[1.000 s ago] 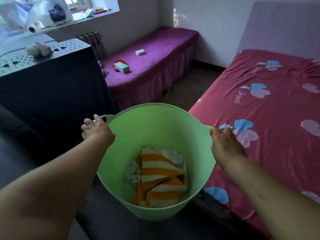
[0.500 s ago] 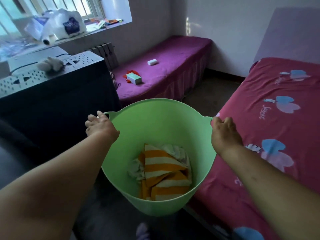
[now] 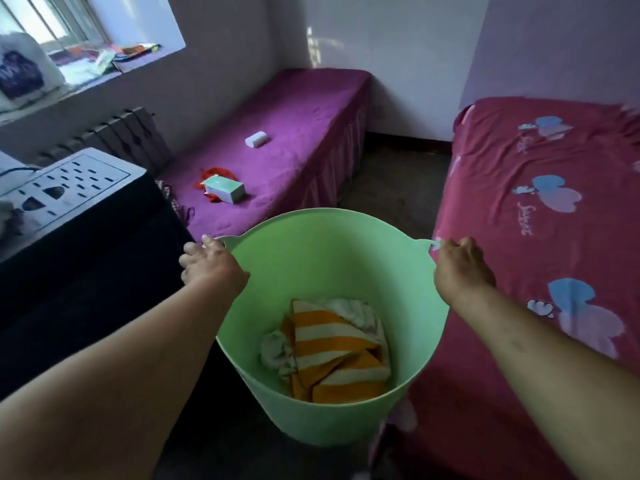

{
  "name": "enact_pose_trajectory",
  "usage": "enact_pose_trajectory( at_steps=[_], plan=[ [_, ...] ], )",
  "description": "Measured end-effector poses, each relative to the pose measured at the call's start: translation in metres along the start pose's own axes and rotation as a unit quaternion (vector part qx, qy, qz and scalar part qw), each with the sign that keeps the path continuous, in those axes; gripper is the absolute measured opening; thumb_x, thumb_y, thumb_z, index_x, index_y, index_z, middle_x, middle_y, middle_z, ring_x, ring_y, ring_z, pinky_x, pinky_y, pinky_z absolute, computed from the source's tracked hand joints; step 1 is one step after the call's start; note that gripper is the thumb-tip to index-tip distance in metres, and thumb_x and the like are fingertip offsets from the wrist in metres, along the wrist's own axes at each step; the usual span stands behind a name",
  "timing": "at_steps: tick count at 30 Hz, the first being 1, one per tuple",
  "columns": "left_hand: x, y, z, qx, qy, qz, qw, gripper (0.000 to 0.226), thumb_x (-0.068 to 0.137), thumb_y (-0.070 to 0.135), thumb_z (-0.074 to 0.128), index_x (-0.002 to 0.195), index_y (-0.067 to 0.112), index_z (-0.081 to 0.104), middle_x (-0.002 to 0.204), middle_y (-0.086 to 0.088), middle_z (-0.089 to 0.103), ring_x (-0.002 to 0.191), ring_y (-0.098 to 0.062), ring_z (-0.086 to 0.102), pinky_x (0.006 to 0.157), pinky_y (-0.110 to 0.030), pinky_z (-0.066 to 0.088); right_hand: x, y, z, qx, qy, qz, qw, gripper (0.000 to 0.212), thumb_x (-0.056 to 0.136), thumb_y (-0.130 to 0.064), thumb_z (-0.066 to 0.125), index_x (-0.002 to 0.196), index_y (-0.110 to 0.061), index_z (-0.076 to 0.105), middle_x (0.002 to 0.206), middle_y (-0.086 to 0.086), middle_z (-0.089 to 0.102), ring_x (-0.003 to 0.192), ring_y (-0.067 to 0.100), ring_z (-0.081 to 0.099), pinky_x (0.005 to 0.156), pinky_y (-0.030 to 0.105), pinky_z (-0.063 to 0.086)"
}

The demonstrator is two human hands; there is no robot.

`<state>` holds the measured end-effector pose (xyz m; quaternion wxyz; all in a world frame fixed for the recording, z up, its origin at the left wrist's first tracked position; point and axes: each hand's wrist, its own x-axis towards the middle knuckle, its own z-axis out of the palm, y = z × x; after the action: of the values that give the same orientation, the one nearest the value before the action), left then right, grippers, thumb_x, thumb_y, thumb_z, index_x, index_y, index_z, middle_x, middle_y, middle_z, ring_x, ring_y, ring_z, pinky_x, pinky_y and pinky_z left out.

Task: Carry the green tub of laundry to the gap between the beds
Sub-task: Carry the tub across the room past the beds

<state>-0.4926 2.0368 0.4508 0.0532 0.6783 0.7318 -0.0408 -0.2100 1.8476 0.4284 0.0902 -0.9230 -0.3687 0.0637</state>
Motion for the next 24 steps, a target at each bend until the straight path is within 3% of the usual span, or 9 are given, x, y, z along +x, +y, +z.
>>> enact_pose_trajectory(
  at_steps=[7, 16, 24],
  plan=[
    [0.125, 0.094, -0.005, 0.003, -0.016, 0.061, 0.998, 0.111, 0.080, 0.053, 0.069, 0.154, 0.011, -0.002, 0.156, -0.024, 0.007, 0.139, -0.040, 0.020, 0.110, -0.048, 0.030, 0.121, -0.027, 0.014, 0.019, 0.023, 0.069, 0.997, 0.035, 0.091, -0.005, 0.047, 0.126, 0.001, 0.050, 0.127, 0.025, 0.045, 0.119, 0.042, 0.045, 0.094, 0.046, 0.046],
    [0.294, 0.247, -0.021, 0.002, -0.017, 0.116, 0.993, 0.111, 0.078, 0.052, 0.071, 0.154, 0.008, 0.003, 0.145, -0.024, 0.024, 0.132, -0.037, 0.029, 0.106, -0.044, 0.033, 0.317, -0.065, 0.015, 0.025, 0.042, 0.111, 0.993, 0.036, 0.087, -0.003, 0.048, 0.122, 0.003, 0.050, 0.124, 0.027, 0.048, 0.116, 0.042, 0.048, 0.094, 0.043, 0.045],
    [0.439, 0.388, -0.038, 0.000, -0.015, 0.168, 0.986, 0.113, 0.076, 0.053, 0.073, 0.154, 0.009, 0.005, 0.142, -0.023, 0.027, 0.127, -0.037, 0.035, 0.103, -0.044, 0.039, 0.484, -0.089, 0.006, 0.020, 0.072, 0.153, 0.985, 0.035, 0.088, -0.006, 0.048, 0.122, 0.003, 0.051, 0.123, 0.028, 0.049, 0.116, 0.042, 0.049, 0.097, 0.042, 0.044]
  ],
)
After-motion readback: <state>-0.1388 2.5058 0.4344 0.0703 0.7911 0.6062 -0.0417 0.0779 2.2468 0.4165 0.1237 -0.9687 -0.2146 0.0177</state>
